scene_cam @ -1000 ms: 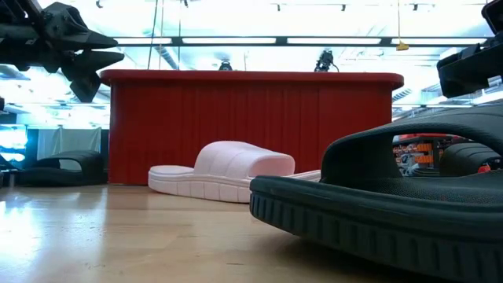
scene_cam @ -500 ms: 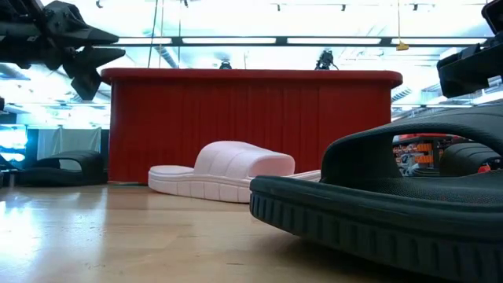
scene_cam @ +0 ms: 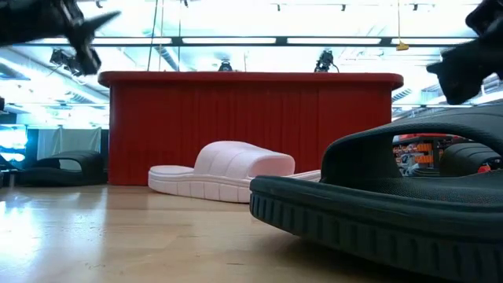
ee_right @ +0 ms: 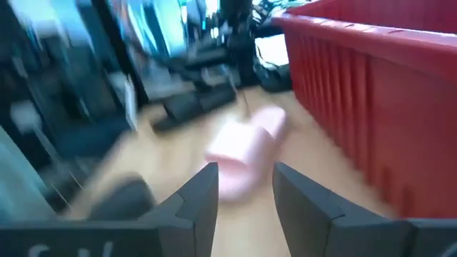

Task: Pick and place slides into bin
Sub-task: Put the black slide into the red bin

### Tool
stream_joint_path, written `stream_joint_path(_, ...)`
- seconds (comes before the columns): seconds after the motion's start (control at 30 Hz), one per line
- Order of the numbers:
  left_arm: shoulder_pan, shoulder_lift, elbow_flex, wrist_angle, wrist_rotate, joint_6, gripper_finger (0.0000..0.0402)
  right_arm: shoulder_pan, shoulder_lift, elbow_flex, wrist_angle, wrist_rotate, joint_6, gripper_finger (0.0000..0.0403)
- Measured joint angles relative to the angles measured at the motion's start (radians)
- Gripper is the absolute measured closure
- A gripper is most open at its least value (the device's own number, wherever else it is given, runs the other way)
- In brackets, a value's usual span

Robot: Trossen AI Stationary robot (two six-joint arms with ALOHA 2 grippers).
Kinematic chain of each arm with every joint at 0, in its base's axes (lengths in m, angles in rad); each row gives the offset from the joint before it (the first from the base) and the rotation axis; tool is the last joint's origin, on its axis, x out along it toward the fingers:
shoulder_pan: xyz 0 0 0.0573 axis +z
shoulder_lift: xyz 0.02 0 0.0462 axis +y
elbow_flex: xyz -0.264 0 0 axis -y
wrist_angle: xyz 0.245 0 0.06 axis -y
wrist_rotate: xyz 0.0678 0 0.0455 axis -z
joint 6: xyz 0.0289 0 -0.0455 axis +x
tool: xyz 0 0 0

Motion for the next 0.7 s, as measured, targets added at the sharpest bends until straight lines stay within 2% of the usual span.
stream_joint_path(0.07, 0.000, 0.000, 0.041, 0.000, 0.024, 0.033, 0.0294, 0.000, 0.001, 0.000, 0.052, 0.000, 0.061, 0.0264)
stream_joint_path(0.23, 0.000, 0.018, 0.166, -0.004, 0.113, 0.066, 0.0294, 0.000, 0.003, 0.000, 0.113, 0.000, 0.060, 0.0264)
stream_joint_path(0.47, 0.000, 0.120, 0.367, -0.032, 0.141, 0.242, 0.0294, 0.000, 0.003, 0.000, 0.062, 0.001, -0.078, 0.0264)
stream_joint_path(0.57, 0.000, 0.164, 0.464, -0.129, 0.141, 0.296, 0.0294, -0.002, 0.003, 0.000, 0.070, 0.010, -0.090, 0.0264)
stream_joint_path(0.7, 0.000, 0.225, 0.592, -0.285, 0.140, 0.307, 0.0294, -0.016, 0.003, 0.000, 0.226, 0.044, 0.042, 0.0264)
